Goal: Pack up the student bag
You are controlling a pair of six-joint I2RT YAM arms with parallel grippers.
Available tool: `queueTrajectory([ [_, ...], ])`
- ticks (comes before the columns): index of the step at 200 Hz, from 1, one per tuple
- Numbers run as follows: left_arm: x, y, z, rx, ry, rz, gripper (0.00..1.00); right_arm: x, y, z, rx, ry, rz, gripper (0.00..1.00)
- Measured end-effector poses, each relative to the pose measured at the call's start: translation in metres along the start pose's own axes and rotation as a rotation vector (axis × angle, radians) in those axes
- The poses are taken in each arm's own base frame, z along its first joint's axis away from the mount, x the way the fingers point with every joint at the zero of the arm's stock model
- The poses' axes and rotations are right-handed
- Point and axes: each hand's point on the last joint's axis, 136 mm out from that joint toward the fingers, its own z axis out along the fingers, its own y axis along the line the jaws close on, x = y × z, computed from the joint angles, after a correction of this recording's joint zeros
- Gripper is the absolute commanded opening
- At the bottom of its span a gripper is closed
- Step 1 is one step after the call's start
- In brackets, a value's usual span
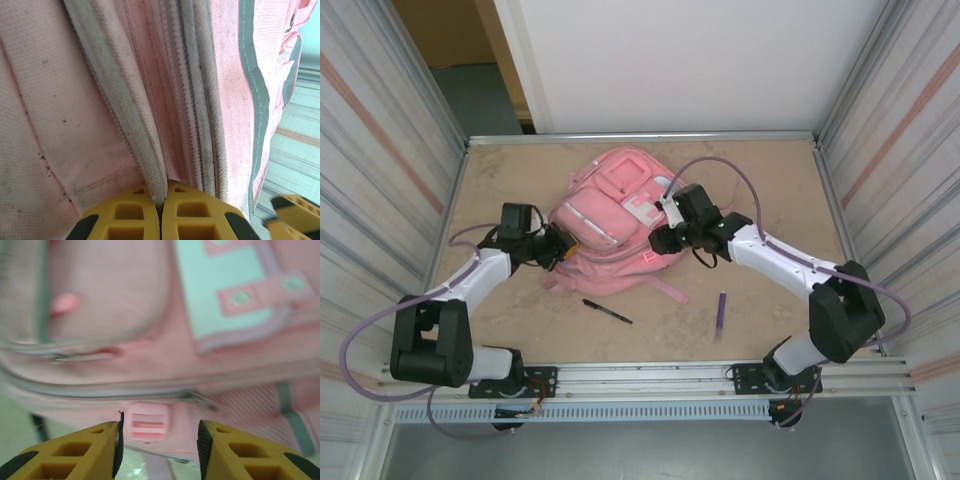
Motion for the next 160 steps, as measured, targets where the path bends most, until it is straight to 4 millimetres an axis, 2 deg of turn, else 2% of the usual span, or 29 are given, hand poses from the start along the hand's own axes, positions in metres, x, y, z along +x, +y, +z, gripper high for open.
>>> queueTrajectory([
  [17,0.003,0.003,0.001,-0.002,0.006,-0.004,0.0,-0.018,0.019,-0.006,-0.07,0.004,-0.065,0.46],
  [37,0.004,0.003,0.001,0.001,0.012,-0.004,0.0,-0.03,0.036,0.002,-0.13,0.019,-0.133,0.48],
  [49,0.005,0.003,0.0,0.005,0.01,-0.005,0.0,-0.025,0.04,0.011,-0.152,0.05,-0.153,0.48],
  [85,0.007,-0.001,-0.001,0.018,0.008,-0.007,0.0,0.005,0.043,0.035,-0.198,0.168,-0.154,0.5],
  [124,0.012,0.0,0.001,0.026,0.02,-0.018,0.0,0.01,0.05,0.04,-0.229,0.183,-0.168,0.5],
  [160,0.013,-0.002,0.002,0.039,0.026,-0.025,0.0,0.02,0.047,0.058,-0.239,0.22,-0.164,0.51],
])
